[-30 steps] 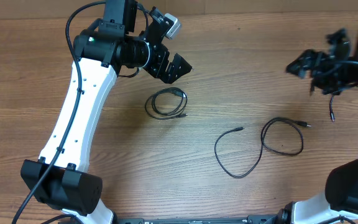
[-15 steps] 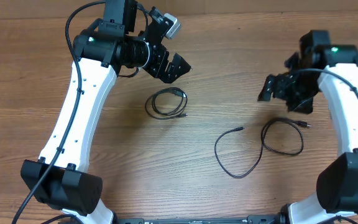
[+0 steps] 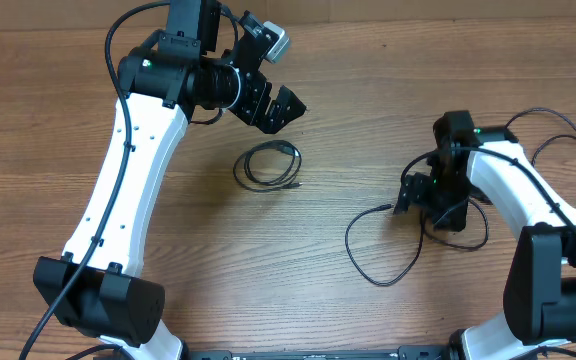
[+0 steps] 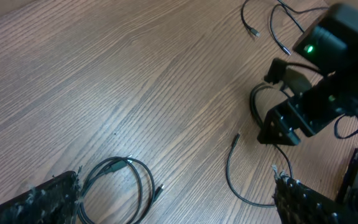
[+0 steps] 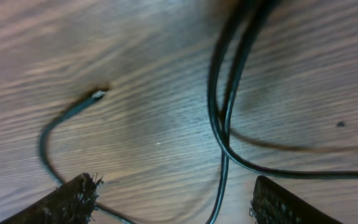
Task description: Untangle cables
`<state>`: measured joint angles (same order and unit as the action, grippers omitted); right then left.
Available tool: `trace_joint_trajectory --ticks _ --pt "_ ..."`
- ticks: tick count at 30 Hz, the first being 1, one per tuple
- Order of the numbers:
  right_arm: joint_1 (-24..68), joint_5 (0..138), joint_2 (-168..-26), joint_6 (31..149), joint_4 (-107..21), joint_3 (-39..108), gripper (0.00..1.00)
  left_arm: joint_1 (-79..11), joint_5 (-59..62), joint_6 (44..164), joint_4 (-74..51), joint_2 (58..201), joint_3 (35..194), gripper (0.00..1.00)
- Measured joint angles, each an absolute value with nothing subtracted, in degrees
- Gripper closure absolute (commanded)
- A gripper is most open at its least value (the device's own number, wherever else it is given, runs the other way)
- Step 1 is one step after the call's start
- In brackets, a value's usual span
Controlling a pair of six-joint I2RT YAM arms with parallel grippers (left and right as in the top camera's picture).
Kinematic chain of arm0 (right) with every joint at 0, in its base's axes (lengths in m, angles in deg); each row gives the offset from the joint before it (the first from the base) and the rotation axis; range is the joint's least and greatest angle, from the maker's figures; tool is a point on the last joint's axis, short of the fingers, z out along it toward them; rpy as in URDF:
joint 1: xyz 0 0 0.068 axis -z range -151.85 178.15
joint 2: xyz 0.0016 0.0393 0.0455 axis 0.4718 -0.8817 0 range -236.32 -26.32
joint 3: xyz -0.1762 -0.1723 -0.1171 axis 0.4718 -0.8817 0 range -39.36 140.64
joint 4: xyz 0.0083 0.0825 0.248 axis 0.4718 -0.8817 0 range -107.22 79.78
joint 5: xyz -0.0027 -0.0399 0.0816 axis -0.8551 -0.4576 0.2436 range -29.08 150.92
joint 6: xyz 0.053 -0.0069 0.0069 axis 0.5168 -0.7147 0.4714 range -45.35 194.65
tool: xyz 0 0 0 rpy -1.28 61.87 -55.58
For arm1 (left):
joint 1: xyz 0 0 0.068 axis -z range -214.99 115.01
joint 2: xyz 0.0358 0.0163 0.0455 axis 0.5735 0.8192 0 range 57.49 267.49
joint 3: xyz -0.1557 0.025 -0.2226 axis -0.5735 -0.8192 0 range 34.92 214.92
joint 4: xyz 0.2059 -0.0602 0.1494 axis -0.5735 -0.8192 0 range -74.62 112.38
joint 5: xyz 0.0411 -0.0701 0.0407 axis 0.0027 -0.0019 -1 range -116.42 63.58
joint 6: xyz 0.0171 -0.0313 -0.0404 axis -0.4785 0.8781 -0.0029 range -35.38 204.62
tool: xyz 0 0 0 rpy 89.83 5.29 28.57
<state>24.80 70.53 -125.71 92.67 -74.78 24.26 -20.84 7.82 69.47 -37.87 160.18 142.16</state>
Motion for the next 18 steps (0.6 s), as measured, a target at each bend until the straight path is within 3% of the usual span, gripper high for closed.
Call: trace_joint_trajectory --ticks 12,18 --pt "24.8 69.5 -123.8 95.6 -60.8 12.9 0.33 -20.8 7.6 69.5 -37.9 160.2 142.2 0.00" --pt "25.0 68.5 -122.8 96.1 -57.7 11.8 0.47 -20.8 7.6 69.5 -37.9 160.2 142.2 0.00"
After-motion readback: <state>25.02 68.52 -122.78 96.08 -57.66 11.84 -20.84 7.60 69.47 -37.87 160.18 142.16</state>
